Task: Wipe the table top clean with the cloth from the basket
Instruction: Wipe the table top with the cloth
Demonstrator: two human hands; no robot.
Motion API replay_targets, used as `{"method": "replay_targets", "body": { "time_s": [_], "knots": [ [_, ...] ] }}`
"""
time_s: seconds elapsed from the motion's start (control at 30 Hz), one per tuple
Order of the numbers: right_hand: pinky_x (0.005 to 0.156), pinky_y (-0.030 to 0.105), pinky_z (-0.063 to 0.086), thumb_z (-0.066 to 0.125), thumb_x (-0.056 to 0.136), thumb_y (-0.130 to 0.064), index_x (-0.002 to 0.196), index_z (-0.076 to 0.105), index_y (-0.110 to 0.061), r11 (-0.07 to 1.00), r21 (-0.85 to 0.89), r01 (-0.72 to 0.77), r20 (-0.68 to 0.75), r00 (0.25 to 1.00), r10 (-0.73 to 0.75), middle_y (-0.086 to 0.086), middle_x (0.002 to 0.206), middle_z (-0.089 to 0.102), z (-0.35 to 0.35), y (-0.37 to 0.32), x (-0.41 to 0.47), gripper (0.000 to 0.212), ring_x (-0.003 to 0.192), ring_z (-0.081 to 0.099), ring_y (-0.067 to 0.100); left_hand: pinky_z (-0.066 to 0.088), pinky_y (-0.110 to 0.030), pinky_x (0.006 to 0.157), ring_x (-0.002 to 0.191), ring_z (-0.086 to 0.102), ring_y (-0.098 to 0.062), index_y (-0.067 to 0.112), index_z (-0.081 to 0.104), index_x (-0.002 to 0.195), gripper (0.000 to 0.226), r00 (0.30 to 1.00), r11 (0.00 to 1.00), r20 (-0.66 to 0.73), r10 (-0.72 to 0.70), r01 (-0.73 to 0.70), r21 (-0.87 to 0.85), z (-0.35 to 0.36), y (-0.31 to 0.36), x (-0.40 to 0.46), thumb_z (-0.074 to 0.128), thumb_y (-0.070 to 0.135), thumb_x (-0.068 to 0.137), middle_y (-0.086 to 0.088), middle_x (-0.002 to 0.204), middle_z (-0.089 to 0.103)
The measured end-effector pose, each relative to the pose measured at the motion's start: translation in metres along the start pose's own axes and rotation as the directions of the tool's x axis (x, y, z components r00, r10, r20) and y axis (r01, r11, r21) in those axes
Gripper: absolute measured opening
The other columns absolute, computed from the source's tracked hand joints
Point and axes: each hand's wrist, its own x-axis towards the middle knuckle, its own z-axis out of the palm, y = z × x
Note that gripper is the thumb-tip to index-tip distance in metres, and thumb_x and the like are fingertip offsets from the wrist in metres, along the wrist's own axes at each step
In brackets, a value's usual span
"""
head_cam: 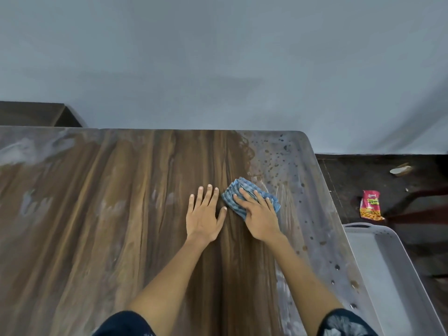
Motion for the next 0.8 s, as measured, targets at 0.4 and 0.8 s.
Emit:
{"method": "replay_targets", "body": {
  "time_s": [0.4,0.8],
  "knots": [
    [0.118,0.046,0.001,0.032,0.099,-0.016,0.144,0.031,-0.038,1.000,0.014,-0.024,-0.069,0.997,0.025,-0.016,0.157,0.016,-0.033,0.019,0.170,0.050,0.147,0.007,0.020,0.001,-0.034,0.118,0.144,0.005,-0.013,0.026,0.022,0.146,0.057,0.986,0.998,-0.157,-0.051,0.042,-0.054,0.007,-0.009,0.067,0.025,0.051,0.095,0.006,0.155,0.018],
    [0.104,0.043,0.036,0.046,0.092,-0.016,0.120,0.063,-0.034,0.946,0.040,0.323,-0.124,0.941,-0.316,-0.017,0.137,0.051,-0.034,0.031,0.144,0.037,0.124,0.047,0.013,0.005,-0.031,0.117,0.141,0.008,-0.007,0.024,0.035,0.142,0.053,0.975,0.989,-0.205,-0.082,0.053,-0.142,0.006,-0.008,0.067,0.038,0.046,0.094,0.008,0.152,0.026]
  ]
}}
